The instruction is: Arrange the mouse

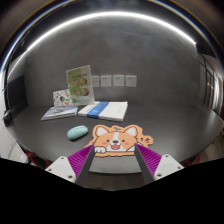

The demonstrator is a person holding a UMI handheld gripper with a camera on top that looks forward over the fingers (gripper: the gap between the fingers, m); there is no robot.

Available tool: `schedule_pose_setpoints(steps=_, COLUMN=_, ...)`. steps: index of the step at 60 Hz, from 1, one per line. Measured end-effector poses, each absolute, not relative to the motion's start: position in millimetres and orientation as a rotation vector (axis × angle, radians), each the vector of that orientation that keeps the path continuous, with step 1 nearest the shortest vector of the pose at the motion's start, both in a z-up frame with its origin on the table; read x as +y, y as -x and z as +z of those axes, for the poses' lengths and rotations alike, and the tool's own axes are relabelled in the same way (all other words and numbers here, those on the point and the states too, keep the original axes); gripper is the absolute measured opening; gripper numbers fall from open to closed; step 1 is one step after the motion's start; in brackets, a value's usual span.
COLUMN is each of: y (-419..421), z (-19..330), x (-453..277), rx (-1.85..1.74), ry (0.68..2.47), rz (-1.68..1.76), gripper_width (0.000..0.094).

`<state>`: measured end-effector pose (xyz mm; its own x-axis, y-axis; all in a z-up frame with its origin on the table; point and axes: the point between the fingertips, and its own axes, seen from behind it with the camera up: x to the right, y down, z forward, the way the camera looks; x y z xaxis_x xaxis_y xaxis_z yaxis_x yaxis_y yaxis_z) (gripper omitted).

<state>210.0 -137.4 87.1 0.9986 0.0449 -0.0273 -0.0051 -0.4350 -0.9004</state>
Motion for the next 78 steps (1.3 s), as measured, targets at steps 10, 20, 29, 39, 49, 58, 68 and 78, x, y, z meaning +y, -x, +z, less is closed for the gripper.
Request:
schedule_pose_setpoints(steps=10, y=-167.0, z=69.1, x=-118.6, rx=-0.114, ry=2.050, rz=0.117, gripper_width=0.0829)
schedule_pose_setpoints(steps=20, y=-87.6, z=30.9, x=-81.9, rx=-0.220, ry=2.097, rz=0.244, gripper_width=0.0824)
schedule_pose_setpoints(steps=29, y=-36.9, z=-4.2, x=-52.0, rx=-0.291, ry=2.158, rz=0.274, gripper_width=0.0811)
schedule_pose_setpoints(steps=39, y=-15.3, z=-13.9, x=-21.6, rx=-0.278, ry=2.189, rz=0.244, gripper_width=0.0822)
schedule_pose_setpoints(steps=49, y=1.7, z=-12.4, x=23.7, rx=-0.232, ry=2.209, rz=0.225, gripper_width=0.0820)
schedule_pose_setpoints(steps=58, y=15.1, z=-15.1, x=55.3, rx=-0.257, ry=2.205, rz=0.157, gripper_width=0.0821)
schedule_pose_setpoints(steps=68, y=21.6, z=-15.1, x=59.6, rx=-0.238, ry=2.183, rz=0.151, gripper_width=0.0499)
schedule_pose_setpoints(steps=78, y=43.2, z=30.9, x=39.6, rx=-0.363, ry=2.098, rz=0.223, gripper_width=0.0413)
